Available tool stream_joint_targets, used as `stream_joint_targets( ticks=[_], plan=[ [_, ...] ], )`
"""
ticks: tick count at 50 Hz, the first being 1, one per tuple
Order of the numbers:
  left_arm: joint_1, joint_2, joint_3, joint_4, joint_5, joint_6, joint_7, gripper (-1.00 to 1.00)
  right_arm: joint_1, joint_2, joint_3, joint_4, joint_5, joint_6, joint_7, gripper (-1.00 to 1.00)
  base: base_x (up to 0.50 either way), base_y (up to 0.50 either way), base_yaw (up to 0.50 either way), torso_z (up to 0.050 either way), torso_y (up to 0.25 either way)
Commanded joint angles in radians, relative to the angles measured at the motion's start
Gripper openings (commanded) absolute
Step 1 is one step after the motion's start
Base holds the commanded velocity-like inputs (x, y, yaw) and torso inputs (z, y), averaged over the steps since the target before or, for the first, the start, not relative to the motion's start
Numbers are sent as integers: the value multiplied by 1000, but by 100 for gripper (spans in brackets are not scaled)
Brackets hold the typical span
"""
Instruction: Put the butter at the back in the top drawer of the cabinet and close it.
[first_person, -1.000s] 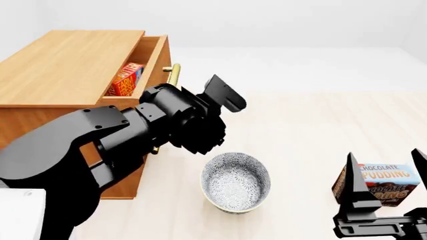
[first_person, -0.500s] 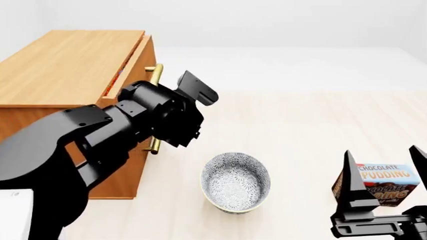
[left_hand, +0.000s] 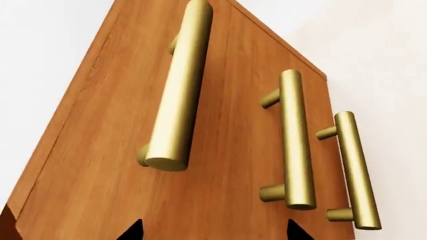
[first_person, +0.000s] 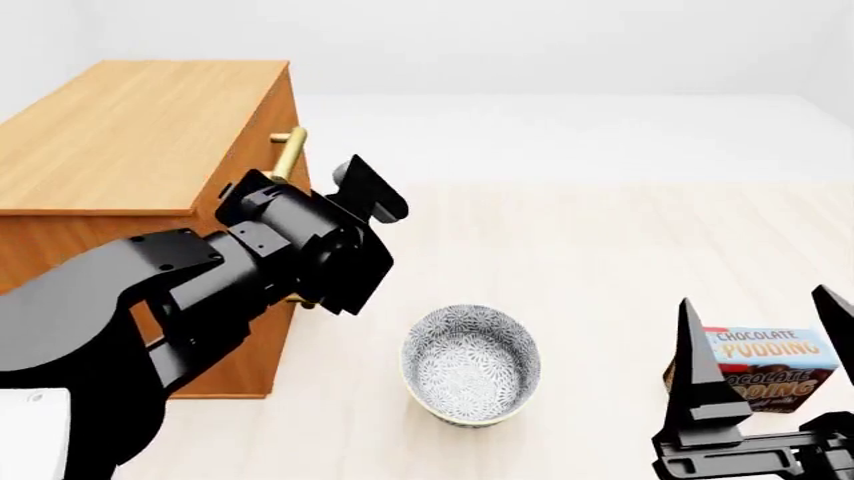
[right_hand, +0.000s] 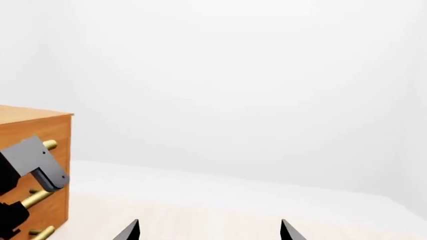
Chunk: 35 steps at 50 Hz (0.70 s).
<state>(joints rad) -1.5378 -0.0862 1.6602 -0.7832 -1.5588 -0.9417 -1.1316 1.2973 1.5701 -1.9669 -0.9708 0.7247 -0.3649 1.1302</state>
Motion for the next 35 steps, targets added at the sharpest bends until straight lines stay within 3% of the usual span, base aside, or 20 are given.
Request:
stream_joint_targets(
  ticks=[1, 6, 21, 26, 35],
  plan=[
    [5, -37, 54, -21, 37, -83, -102, 100, 5, 1, 9, -17, 5, 18, 0, 100, 0, 3, 5, 0, 0],
    [-3, -66, 31, 59, 10, -87, -151, 100, 5, 1, 11, -16, 6, 18, -2, 100, -2, 2, 4, 0, 0],
    [-11, -184, -114, 569, -153, -42, -381, 100, 0, 1, 10, -18, -6, 17, 0, 100, 0, 0, 0, 0, 1],
    [6, -232, -162, 735, -170, 8, -376, 100, -4, 1, 8, -16, -11, 13, 0, 100, 0, 0, 0, 0, 0],
    [62, -346, -254, 1048, -98, 142, -239, 100, -7, 1, 7, -21, -18, 16, 2, 100, 0, 0, 0, 0, 0]
  ],
)
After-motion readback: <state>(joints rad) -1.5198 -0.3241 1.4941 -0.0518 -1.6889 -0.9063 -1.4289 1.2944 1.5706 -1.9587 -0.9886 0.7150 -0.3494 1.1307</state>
